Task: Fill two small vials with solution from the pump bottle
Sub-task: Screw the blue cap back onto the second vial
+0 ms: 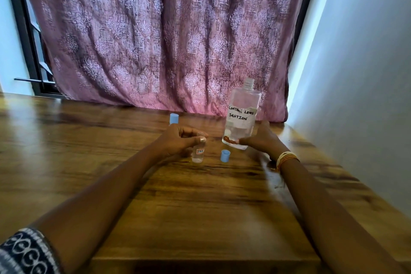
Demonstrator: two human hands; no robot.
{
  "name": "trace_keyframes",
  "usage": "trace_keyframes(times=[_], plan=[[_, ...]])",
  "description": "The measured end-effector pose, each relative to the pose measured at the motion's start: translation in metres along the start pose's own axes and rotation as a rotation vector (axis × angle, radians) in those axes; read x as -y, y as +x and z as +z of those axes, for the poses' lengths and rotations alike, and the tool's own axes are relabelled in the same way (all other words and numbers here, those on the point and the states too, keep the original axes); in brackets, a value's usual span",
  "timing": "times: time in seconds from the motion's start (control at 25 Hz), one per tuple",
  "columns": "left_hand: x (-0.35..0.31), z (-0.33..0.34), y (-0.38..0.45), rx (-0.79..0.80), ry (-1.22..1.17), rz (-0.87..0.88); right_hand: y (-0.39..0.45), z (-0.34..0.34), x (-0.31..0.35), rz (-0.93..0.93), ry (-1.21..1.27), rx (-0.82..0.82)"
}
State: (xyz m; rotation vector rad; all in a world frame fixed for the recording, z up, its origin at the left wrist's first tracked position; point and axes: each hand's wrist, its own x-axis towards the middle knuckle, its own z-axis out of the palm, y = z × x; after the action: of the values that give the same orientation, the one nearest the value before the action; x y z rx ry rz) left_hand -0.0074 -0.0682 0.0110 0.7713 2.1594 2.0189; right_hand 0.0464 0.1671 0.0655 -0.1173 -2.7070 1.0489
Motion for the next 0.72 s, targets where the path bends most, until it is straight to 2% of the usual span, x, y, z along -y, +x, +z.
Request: trace_keyframes(times=[0.12, 0.28, 0.36, 0.48, 0.56, 0.72], plan=[[0.001, 0.000, 0.000, 0.006, 0.014, -0.015, 0.006, 0.000, 0.004, 0.034, -0.072, 0.025], [0.002, -0.001, 0.000, 0.015, 0.048, 0.007, 0.014, 0.027, 0.002, 0.032, -0.112, 0.285], [0.002, 0.000, 0.000, 0.001, 0.050, 0.012, 0.016, 0.038, -0.001, -0.014, -0.162, 0.340], [0.002, 0.000, 0.000, -0.011, 0.066, 0.004, 0.017, 0.041, 0.000, -0.090, -0.108, 0.295], [0.003, 0.001, 0.000, -0.007, 0.053, -0.004, 0.022, 0.039, 0.000, -0.190, -0.036, 0.149], [0.001, 0.005, 0.000, -0.004, 0.042, -0.013, 0.016, 0.039, 0.012, -0.336, 0.325, 0.017]])
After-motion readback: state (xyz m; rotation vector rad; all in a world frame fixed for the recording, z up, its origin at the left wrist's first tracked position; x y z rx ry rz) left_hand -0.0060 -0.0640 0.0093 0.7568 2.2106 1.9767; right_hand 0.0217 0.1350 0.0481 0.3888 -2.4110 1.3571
